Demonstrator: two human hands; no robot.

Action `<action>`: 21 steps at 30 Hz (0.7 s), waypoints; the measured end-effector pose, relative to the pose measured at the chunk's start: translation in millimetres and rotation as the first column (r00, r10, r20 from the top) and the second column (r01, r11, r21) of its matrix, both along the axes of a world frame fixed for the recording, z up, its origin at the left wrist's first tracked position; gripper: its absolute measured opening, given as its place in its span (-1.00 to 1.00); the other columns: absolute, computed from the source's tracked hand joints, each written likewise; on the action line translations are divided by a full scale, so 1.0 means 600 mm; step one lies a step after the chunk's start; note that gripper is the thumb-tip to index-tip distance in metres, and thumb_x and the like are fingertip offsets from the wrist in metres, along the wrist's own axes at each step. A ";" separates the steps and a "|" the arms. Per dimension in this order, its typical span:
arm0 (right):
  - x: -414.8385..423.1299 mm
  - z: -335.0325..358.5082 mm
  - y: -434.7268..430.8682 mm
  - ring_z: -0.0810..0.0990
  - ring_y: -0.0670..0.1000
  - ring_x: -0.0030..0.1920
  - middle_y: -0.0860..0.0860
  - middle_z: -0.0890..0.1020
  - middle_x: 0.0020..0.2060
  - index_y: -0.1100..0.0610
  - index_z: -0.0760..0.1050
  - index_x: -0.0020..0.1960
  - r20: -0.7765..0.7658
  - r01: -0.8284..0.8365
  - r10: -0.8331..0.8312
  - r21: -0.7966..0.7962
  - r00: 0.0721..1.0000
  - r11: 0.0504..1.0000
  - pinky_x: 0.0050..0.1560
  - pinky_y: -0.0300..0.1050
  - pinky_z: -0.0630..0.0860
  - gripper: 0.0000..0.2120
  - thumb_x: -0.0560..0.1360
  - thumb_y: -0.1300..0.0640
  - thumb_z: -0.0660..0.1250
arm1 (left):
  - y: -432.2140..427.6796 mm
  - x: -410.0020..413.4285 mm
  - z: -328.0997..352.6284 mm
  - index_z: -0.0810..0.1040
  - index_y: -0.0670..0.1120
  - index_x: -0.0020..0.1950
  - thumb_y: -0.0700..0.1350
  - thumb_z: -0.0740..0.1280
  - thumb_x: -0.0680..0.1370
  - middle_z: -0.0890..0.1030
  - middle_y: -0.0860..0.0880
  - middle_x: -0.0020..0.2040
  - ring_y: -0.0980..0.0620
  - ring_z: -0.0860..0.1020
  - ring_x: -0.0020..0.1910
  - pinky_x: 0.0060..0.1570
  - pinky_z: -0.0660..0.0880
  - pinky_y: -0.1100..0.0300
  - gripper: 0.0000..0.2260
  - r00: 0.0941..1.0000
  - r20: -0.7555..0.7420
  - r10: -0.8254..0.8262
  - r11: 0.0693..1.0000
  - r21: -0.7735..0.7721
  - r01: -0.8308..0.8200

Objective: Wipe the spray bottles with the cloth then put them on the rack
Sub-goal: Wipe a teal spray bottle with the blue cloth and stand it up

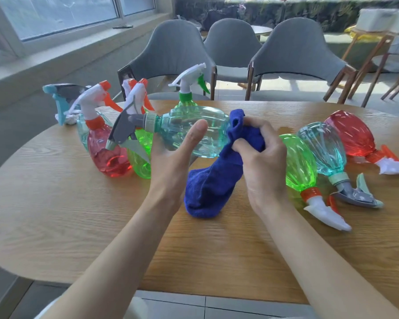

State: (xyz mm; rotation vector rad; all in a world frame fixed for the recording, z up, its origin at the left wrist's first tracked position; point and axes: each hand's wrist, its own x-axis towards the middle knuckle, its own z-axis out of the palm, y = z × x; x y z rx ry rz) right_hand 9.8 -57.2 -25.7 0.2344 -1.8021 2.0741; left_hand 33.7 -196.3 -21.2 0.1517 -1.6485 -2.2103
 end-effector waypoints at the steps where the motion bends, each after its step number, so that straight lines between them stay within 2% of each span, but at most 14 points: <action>1: -0.004 -0.002 0.001 0.64 -0.16 -0.10 -0.23 0.70 -0.16 0.03 0.66 0.07 0.021 -0.009 0.010 -0.010 1.000 1.000 -0.01 -0.23 0.56 -0.66 0.52 0.44 0.37 | 0.000 0.002 0.001 0.55 -0.02 0.42 0.21 0.66 0.36 0.71 -0.03 0.30 -0.05 0.66 0.33 0.36 0.55 -0.25 -0.29 1.000 -0.009 -0.007 1.000 -0.019 0.007; 3: -0.011 -0.008 0.002 0.69 -0.04 0.01 -0.09 0.74 -0.05 0.07 0.67 0.14 0.095 -0.070 0.084 -0.138 0.992 0.988 0.10 -0.09 0.60 -0.71 0.58 0.40 0.37 | 0.001 0.005 0.001 0.56 -0.02 0.39 0.21 0.66 0.38 0.72 -0.03 0.27 -0.06 0.68 0.30 0.37 0.55 -0.23 -0.32 1.000 -0.020 -0.007 0.995 -0.101 0.005; 5: -0.013 -0.015 -0.002 0.72 0.08 0.07 0.06 0.76 0.04 0.12 0.67 0.19 0.176 -0.133 0.185 -0.271 0.967 0.953 0.17 0.03 0.63 -0.76 0.63 0.35 0.35 | 0.006 0.008 0.001 0.58 -0.01 0.35 0.14 0.66 0.43 0.74 0.01 0.21 0.01 0.70 0.24 0.35 0.58 -0.16 -0.43 1.000 -0.030 -0.008 0.983 -0.185 0.002; 7: -0.013 -0.020 -0.006 0.73 0.15 0.11 0.10 0.76 0.04 0.09 0.71 0.14 0.224 -0.146 0.205 -0.255 0.953 0.956 0.27 0.16 0.62 -0.78 0.62 0.29 0.35 | 0.012 0.012 0.005 0.57 0.02 0.30 0.07 0.64 0.46 0.75 0.07 0.16 0.11 0.71 0.18 0.31 0.62 -0.06 -0.52 0.999 -0.049 0.017 0.977 -0.213 -0.027; 9: -0.012 -0.021 -0.006 0.72 0.20 0.06 0.10 0.76 -0.05 0.08 0.73 -0.01 0.241 -0.147 0.197 -0.210 0.950 0.967 0.31 0.28 0.59 -0.77 0.54 0.27 0.32 | 0.013 0.011 0.010 0.55 0.01 0.31 0.02 0.60 0.48 0.75 0.08 0.15 0.15 0.71 0.17 0.26 0.62 0.11 -0.55 0.995 -0.080 0.056 0.973 -0.221 -0.073; 11: -0.007 -0.019 -0.007 0.66 0.14 -0.06 0.07 0.73 -0.16 0.08 0.70 -0.12 0.242 -0.135 0.178 -0.184 0.954 0.974 0.17 0.25 0.57 -0.79 0.47 0.26 0.30 | 0.010 0.007 0.015 0.53 -0.04 0.36 -0.05 0.60 0.52 0.74 0.10 0.15 0.20 0.69 0.17 0.21 0.57 0.29 -0.54 0.990 -0.103 0.095 0.967 -0.226 -0.117; 14: -0.001 -0.012 -0.005 0.68 0.08 -0.10 0.07 0.72 -0.15 0.08 0.69 -0.06 0.206 -0.107 0.144 -0.179 0.968 0.978 0.07 0.13 0.61 -0.82 0.48 0.27 0.33 | 0.008 0.004 0.015 0.51 -0.09 0.41 -0.08 0.58 0.56 0.72 0.04 0.21 0.16 0.68 0.21 0.29 0.57 0.19 -0.53 0.987 -0.124 0.104 0.965 -0.227 -0.130; 17: -0.005 0.003 0.000 0.69 0.02 -0.07 0.04 0.73 -0.10 0.07 0.69 0.01 0.155 -0.096 0.141 -0.265 0.978 0.959 0.07 -0.04 0.62 -0.74 0.58 0.35 0.31 | 0.009 0.009 0.010 0.55 -0.08 0.34 -0.13 0.59 0.54 0.73 0.10 0.13 0.26 0.69 0.10 0.10 0.53 0.40 -0.59 0.989 -0.117 0.091 0.955 -0.270 -0.120; 19: -0.011 0.006 0.000 0.71 0.01 0.00 0.04 0.75 -0.03 0.07 0.70 0.08 0.156 -0.112 0.171 -0.329 0.973 0.938 0.10 -0.09 0.63 -0.70 0.64 0.38 0.26 | 0.012 0.011 0.004 0.55 -0.10 0.35 -0.13 0.61 0.52 0.74 0.07 0.12 0.21 0.71 0.09 0.09 0.56 0.37 -0.56 0.993 -0.104 0.063 0.952 -0.291 -0.091; 21: -0.010 0.001 -0.008 0.71 0.01 0.00 0.05 0.76 -0.03 0.05 0.70 0.05 0.191 -0.128 0.207 -0.357 0.960 0.925 0.12 -0.06 0.62 -0.71 0.67 0.32 0.25 | 0.013 0.011 0.001 0.52 -0.13 0.38 -0.12 0.62 0.51 0.75 0.03 0.15 0.14 0.72 0.13 0.15 0.61 0.27 -0.51 0.993 -0.102 0.056 0.948 -0.307 -0.085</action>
